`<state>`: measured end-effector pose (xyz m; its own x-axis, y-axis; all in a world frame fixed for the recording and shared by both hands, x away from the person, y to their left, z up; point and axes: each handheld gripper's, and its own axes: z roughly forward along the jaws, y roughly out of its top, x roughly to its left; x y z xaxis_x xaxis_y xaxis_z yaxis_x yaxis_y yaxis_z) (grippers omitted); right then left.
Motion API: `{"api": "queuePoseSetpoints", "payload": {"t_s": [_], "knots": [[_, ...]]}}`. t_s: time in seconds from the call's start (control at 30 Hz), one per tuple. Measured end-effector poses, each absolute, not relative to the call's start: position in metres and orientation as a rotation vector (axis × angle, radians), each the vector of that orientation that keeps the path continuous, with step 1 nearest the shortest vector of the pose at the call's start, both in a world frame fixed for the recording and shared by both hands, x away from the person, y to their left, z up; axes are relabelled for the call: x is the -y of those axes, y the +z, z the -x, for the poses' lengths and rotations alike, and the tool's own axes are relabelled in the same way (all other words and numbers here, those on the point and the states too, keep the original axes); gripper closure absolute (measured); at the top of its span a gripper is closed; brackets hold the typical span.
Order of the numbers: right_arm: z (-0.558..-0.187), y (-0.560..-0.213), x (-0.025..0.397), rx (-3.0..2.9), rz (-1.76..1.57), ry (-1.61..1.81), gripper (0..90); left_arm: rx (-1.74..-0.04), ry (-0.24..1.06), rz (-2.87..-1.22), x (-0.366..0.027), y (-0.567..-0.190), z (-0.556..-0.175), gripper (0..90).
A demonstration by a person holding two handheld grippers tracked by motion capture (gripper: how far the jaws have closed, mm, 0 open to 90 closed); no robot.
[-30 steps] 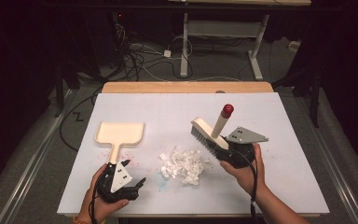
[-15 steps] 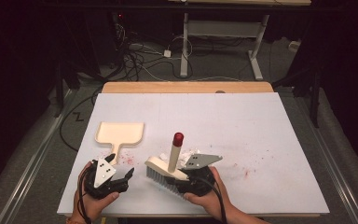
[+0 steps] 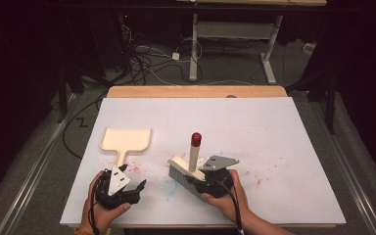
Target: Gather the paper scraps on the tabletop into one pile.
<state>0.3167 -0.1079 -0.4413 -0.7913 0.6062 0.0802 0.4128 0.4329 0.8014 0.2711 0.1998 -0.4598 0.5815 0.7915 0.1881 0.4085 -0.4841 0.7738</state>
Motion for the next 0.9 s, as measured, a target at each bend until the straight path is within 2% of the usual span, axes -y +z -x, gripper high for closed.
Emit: {"api": "queuePoseSetpoints", "payload": {"t_s": [0.17, 0.37, 0.6, 0.77, 0.9], "knots": [[-0.322, -0.435, 0.119, -2.433, -0.882, 1.250, 67.6, -0.932, 0.710, -2.146, -0.194, -0.462, -0.272, 20.5], [-0.319, -0.406, 0.133, -2.398, -0.807, 1.310, 67.6, -0.926, 0.714, -2.169, -0.191, -0.464, -0.271, 20.5], [-0.320, -0.376, 0.177, -2.291, -0.843, 1.344, 67.5, -0.926, 0.720, -2.176, -0.191, -0.464, -0.271, 20.5], [-0.325, -0.388, 0.212, -2.167, -0.952, 1.165, 67.5, -0.920, 0.715, -2.185, -0.188, -0.464, -0.272, 20.5], [-0.335, -0.404, 0.220, -2.123, -1.054, 1.084, 67.6, -0.914, 0.719, -2.193, -0.185, -0.464, -0.272, 21.0]]}}
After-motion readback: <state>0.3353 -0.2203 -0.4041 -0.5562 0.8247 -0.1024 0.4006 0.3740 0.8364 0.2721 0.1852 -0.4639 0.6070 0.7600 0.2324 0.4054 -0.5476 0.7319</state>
